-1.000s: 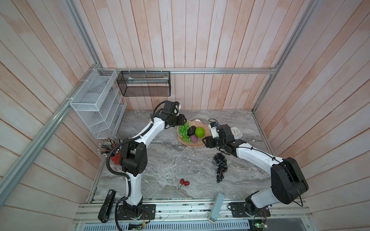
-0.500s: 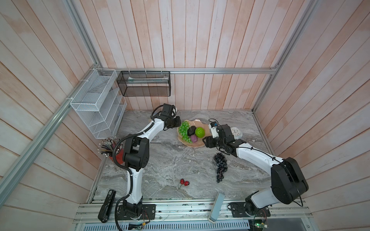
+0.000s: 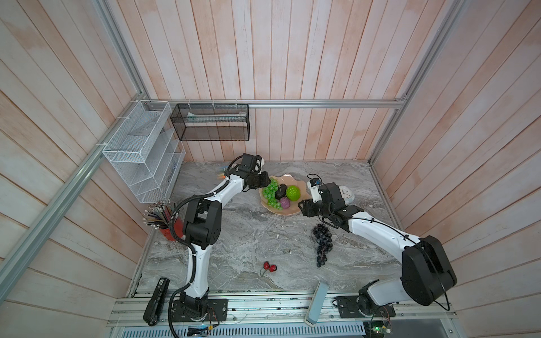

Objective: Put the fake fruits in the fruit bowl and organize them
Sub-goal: 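Lower the green grapes into the bowl and open the left gripper, then lower the right gripper onto the dark grapes while the left gripper withdraws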

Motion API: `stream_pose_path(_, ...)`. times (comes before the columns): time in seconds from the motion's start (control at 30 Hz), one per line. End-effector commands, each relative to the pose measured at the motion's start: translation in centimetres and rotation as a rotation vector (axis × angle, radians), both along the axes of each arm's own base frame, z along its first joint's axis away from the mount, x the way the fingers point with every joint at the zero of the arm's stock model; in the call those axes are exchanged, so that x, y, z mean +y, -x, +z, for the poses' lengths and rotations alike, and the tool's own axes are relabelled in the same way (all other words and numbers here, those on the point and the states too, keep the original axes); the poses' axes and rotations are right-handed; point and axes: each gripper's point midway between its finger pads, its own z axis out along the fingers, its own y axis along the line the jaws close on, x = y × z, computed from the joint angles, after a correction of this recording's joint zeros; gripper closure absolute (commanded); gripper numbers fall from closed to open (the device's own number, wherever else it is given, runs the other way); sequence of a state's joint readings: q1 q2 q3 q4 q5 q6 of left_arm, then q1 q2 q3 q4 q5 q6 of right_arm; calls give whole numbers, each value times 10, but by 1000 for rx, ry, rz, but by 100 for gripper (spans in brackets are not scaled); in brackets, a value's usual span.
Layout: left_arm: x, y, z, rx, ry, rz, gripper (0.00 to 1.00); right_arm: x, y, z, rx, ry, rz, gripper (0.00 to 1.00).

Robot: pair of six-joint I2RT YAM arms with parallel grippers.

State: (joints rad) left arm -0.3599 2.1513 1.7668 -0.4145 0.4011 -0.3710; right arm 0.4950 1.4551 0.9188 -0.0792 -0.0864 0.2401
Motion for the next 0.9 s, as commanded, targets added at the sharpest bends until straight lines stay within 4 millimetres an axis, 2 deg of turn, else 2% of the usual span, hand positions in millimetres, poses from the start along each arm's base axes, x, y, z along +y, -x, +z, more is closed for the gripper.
stream_pose_path(0.0, -7, 3, -8, 12, 28, -29, 82, -2, 4, 0, 6, 7, -11, 35)
stream_pose_path(0.27, -8, 1, -1, 9, 27, -31, 82, -6, 4, 5, -1, 18, -20, 35)
stream_pose_path(0.33, -4, 2, 6, -5, 14, -22, 78, -9, 6, 9, -7, 22, -27, 35)
stream_pose_path(0.4, 1, 4, 21, -33, 6, -11, 70, -14, 11, 14, -7, 27, -41, 35)
stream_pose_path(0.53, 9, 15, 58, -102, 15, 8, 52, -30, 28, 16, 12, 22, -92, 35)
stream_pose_path(0.67, 15, 30, 86, -141, 47, 30, 43, -49, 54, 9, 59, -3, -164, 35)
stream_pose_path(0.77, 17, 47, 94, -135, 64, 33, 43, -70, 71, 0, 85, 21, -240, 35)
stream_pose_path(0.87, 19, 67, 93, -124, 72, 41, 43, -85, 82, -3, 108, 32, -282, 34)
